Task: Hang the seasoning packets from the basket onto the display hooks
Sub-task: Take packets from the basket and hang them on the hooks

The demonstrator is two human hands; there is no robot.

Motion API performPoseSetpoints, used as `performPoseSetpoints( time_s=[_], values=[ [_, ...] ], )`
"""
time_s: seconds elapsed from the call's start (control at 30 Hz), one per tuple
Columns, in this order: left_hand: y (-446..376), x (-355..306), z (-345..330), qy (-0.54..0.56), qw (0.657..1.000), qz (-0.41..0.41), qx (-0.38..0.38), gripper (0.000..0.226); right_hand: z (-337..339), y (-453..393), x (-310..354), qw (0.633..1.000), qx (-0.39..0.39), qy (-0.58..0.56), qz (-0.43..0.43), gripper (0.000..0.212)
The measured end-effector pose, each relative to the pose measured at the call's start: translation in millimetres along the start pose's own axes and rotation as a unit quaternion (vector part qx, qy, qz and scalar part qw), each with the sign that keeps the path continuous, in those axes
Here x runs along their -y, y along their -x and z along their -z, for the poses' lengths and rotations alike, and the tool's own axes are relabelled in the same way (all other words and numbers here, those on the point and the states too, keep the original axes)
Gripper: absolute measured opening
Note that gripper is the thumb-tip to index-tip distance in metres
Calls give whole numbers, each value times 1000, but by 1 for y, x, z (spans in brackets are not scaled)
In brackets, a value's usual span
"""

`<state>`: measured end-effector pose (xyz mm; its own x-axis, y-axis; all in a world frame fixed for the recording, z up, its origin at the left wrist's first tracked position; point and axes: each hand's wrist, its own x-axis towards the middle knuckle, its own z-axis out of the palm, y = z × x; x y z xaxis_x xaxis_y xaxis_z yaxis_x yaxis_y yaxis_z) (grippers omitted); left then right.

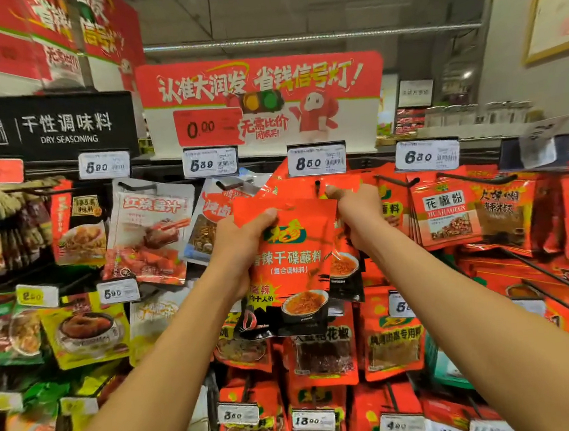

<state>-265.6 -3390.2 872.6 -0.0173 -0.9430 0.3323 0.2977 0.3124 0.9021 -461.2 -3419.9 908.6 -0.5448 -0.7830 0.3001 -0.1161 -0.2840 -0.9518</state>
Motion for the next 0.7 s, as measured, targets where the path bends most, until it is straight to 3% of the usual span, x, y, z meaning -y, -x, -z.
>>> performPoseSetpoints(
  time_s=[0.17,0.3,0.43,0.57,0.7],
  values=[
    [-12,1,-18,-5,1000,-6,22,20,-6,-21,3,993,-12,111,24,34],
    [-20,0,-38,7,999,-11,34,18,8,-19,-2,1000,11,-19,-4,36],
    [-25,0,-59,30,999,-11,28,10,35,-14,-13,995,-89,28,44,17],
    [-33,2,-70,57,998,3,-6,10,52,-9,-26,993,-55,-63,82,20],
    [-41,6,-73,28,998,33,-35,10,61,0,-29,991,-6,-25,133,29]
  ],
)
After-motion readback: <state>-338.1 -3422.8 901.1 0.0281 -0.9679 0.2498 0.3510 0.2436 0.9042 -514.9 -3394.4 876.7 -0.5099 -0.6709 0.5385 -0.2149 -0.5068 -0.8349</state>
